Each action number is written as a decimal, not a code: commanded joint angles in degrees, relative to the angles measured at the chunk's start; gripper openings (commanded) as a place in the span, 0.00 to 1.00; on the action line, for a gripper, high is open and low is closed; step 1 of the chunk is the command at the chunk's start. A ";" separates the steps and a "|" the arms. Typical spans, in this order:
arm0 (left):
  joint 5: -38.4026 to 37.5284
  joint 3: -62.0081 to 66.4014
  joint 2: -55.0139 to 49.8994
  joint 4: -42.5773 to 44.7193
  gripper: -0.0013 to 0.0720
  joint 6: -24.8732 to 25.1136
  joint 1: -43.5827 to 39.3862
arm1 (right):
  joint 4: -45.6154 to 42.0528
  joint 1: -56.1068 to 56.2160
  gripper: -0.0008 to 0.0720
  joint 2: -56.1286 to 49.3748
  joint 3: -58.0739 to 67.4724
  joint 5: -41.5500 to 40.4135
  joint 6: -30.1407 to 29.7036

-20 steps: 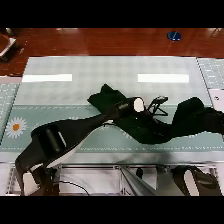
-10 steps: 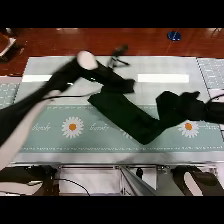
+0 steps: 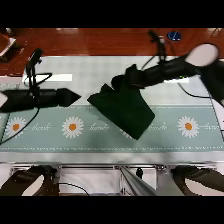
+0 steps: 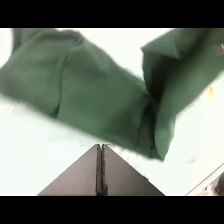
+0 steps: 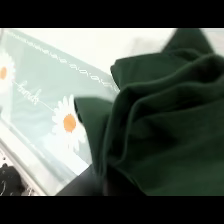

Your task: Fold the shirts.

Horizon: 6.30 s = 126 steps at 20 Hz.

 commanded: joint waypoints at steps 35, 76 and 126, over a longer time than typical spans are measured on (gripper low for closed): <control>8.79 -14.21 2.82 -0.72 0.05 -0.90 1.92 | 10.91 -11.04 0.87 33.24 -65.57 -23.74 10.36; 9.01 -14.32 2.71 -1.05 0.05 -0.87 1.92 | -18.67 -73.99 0.06 17.18 8.15 40.89 8.22; -3.10 13.64 -13.57 33.35 0.05 -14.19 -0.33 | -45.48 -17.05 0.06 9.62 -10.67 9.03 14.78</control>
